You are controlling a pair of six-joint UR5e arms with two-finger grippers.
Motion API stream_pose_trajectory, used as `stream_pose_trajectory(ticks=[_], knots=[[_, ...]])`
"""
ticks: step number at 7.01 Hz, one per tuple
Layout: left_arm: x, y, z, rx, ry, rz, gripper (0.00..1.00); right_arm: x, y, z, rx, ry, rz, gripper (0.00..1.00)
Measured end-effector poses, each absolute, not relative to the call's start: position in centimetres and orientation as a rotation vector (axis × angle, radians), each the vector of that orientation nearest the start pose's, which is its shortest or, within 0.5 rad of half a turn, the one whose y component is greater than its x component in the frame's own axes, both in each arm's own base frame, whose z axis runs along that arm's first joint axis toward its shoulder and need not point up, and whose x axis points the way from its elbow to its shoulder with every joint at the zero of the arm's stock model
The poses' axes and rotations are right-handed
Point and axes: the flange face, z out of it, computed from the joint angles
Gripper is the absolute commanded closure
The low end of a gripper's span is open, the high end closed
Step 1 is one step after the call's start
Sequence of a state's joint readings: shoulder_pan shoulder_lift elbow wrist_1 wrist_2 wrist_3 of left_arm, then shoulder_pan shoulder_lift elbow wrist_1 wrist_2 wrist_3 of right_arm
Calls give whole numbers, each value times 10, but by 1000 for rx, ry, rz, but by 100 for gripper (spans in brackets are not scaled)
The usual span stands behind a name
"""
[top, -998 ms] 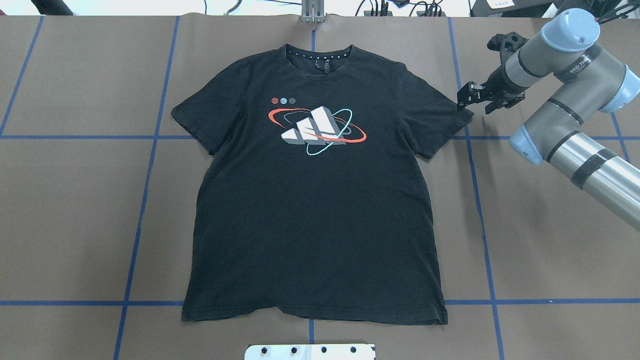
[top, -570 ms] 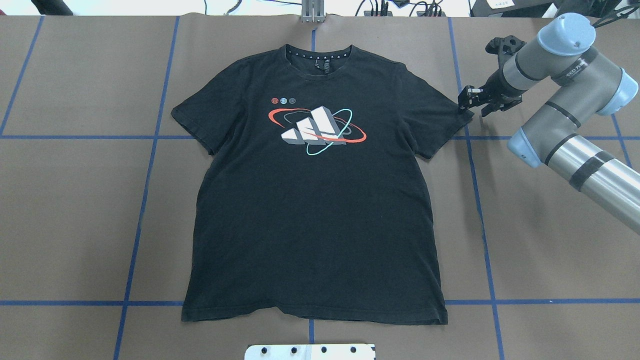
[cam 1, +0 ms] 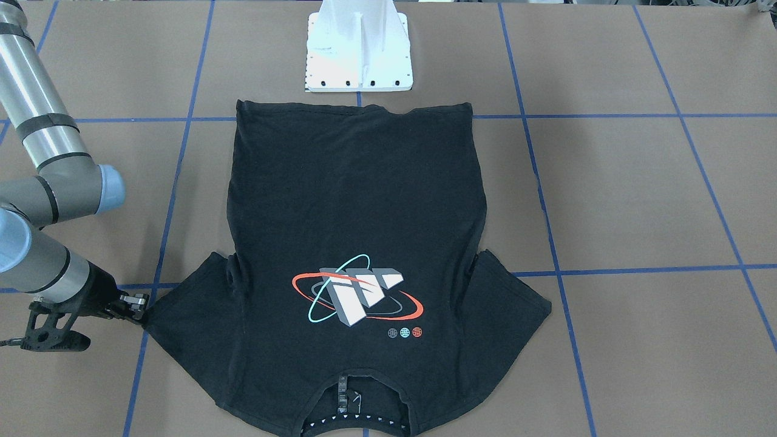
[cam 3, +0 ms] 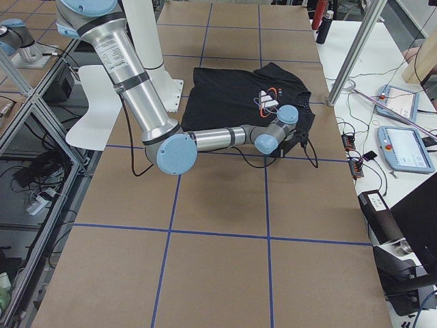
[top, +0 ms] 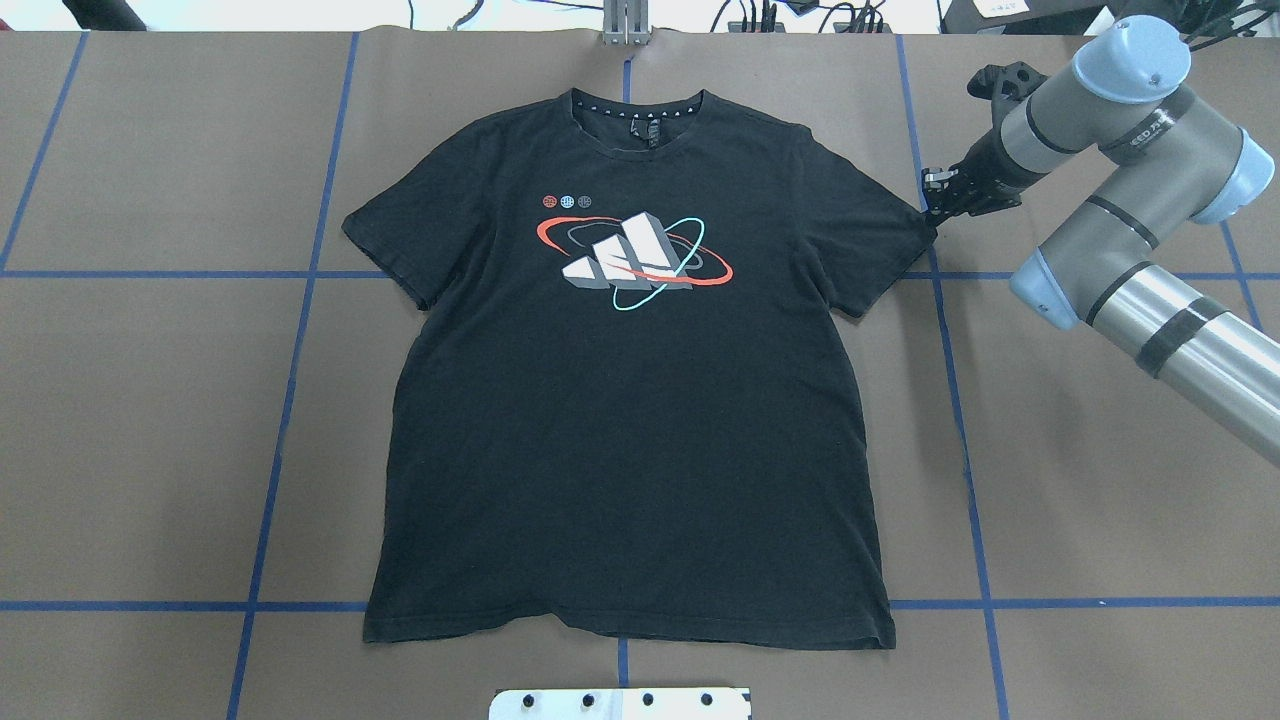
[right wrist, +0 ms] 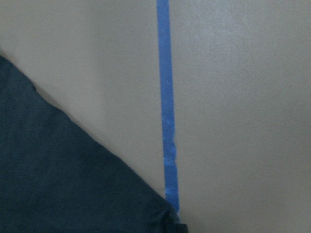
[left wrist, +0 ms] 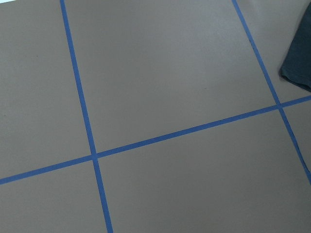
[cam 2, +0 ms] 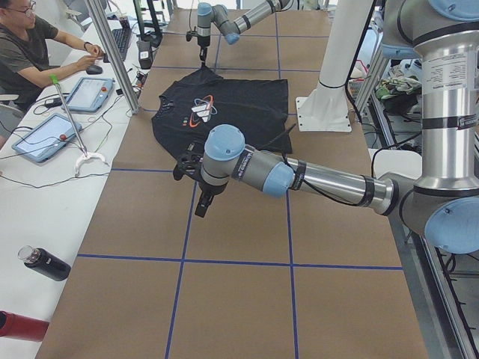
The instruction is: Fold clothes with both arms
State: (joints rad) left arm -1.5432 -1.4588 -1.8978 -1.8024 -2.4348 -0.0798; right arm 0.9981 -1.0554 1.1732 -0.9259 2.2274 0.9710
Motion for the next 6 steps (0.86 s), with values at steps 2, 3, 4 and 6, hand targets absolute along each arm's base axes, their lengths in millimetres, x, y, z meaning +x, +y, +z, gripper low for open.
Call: stream_pose_trajectory(ticks=[2, 3, 4, 6], knots=[[-45, -455, 516, 373, 871, 145, 0, -340, -641, 422, 84, -1037, 140, 100], [-45, -455, 516, 373, 871, 145, 0, -360, -640, 390, 68, -1069, 160, 100], [-45, -455, 515, 374, 871, 146, 0, -387, -646, 358, 43, -1091, 188, 100], [-45, -455, 514, 376, 871, 147, 0, -425, -662, 313, 24, -1106, 225, 100]])
